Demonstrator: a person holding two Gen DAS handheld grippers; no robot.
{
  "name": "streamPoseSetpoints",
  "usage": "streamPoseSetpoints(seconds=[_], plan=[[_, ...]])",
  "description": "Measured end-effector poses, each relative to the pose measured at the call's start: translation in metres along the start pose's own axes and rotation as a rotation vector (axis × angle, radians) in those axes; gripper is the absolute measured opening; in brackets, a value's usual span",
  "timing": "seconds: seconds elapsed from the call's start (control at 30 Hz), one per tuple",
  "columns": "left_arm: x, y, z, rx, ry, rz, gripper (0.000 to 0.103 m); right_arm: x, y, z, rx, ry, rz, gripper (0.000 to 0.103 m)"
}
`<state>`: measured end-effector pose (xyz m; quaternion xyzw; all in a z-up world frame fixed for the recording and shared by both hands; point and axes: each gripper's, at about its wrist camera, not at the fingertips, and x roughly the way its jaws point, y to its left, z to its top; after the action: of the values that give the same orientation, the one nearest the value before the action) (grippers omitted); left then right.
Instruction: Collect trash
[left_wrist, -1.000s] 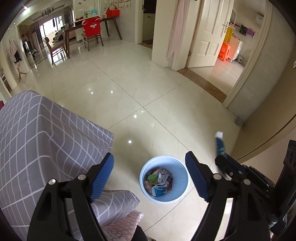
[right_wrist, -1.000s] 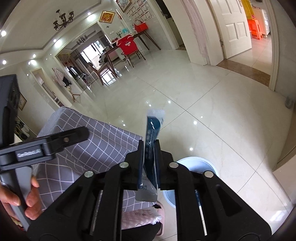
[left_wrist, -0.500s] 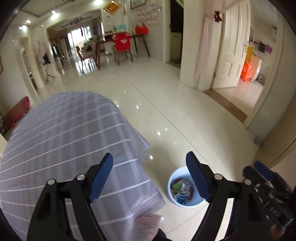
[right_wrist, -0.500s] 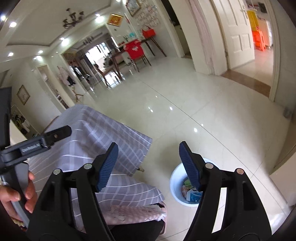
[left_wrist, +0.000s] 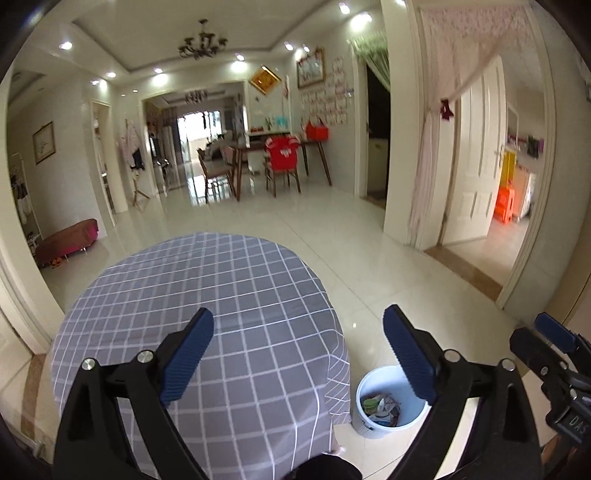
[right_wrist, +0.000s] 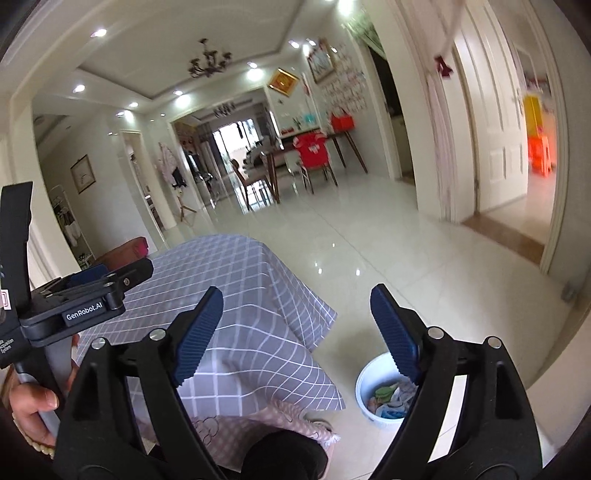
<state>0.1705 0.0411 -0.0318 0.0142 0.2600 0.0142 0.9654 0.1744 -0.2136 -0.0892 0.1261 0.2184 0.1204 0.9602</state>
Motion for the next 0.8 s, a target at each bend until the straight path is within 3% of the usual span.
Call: streamPoseSetpoints(seconds=[0.33, 0.8], plan=[[-0.107, 0.004, -0.021, -0.041, -0.165, 0.029, 0.097, -0.08, 0.043, -0.013, -0.085, -0.091, 0.055, 0.085], [-0.172, -0.021, -0.031, 0.04, -0.267, 0.056, 0.097, -0.145, 0.046, -0.022, -0.133, -0.211, 0.014, 0.088]])
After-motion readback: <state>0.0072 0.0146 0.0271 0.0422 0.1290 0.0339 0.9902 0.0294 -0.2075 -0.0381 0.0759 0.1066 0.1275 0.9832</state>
